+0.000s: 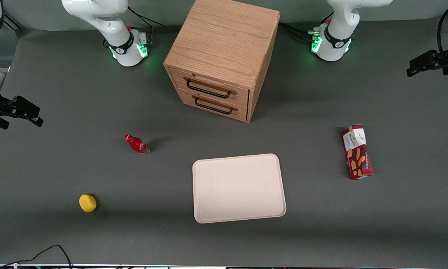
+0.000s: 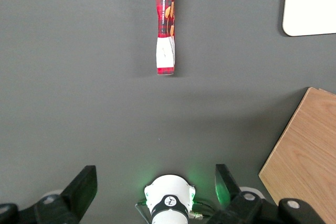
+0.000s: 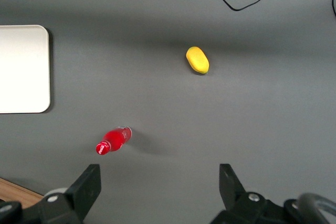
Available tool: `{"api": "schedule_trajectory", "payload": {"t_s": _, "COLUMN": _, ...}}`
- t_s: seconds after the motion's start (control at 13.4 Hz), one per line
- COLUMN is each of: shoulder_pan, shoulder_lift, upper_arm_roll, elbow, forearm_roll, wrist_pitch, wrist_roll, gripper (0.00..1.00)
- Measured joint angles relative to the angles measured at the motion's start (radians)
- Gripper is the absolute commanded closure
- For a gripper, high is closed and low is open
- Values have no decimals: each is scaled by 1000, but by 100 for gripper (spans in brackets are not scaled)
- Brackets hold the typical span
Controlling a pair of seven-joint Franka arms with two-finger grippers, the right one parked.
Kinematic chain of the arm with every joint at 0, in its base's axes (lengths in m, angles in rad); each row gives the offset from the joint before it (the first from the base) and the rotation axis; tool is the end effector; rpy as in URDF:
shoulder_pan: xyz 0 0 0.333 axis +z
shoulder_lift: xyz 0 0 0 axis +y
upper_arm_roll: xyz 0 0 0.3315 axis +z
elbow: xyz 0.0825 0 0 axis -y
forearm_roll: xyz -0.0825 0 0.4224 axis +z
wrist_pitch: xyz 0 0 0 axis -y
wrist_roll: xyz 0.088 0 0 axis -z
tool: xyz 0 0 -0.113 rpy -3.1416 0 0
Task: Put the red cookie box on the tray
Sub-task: 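Lower the left gripper onto the red plaid shortbread box and grasp it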
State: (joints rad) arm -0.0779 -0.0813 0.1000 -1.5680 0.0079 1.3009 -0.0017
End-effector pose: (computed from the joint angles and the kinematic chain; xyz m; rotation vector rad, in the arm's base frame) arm 0.5348 0.0153 0.6603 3.1256 0.0377 -0.2919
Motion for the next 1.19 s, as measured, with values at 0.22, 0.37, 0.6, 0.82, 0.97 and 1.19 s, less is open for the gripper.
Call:
{"api": "schedule_trajectory", "payload": {"t_s": 0.22, "shoulder_pan": -3, "shoulder_lift": 19, "upper_arm_roll": -7, "elbow": 3, "forearm_roll": 0, "wrist_pitch": 0, "wrist_roll": 2, "gripper": 0}}
{"api": "schedule_trajectory", "payload": {"t_s": 0.37, "shoulder_pan": -3, "shoulder_lift": 41, "upper_arm_roll": -6, "elbow": 1, "forearm_roll": 0, "wrist_pitch": 3, "wrist_roll": 2, "gripper": 0}}
{"api": "schedule_trajectory", "payload": {"t_s": 0.6, "shoulder_pan": -3, "shoulder_lift": 146, "upper_arm_roll": -3, "elbow": -66, "forearm_roll": 1, "wrist_pitch": 177, "wrist_roll": 2, "gripper": 0}}
{"api": "schedule_trajectory", "payload": {"t_s": 0.82, "shoulder_pan": -3, "shoulder_lift": 272, "upper_arm_roll": -3, "elbow": -233, "forearm_roll": 1, "wrist_pitch": 499, "wrist_roll": 25, "gripper": 0}}
{"api": "schedule_trajectory", "payload": {"t_s": 0.97, "shoulder_pan": -2, "shoulder_lift": 335, "upper_arm_roll": -2, "elbow": -350, "forearm_roll": 1, "wrist_pitch": 727, "wrist_roll": 37, "gripper": 0}}
{"api": "schedule_trajectory", "payload": {"t_s": 1.19, "shoulder_pan": 0, "shoulder_lift": 423, "upper_arm_roll": -1, "elbow": -438, "forearm_roll": 1, "wrist_pitch": 961, "wrist_roll": 82, "gripper": 19}}
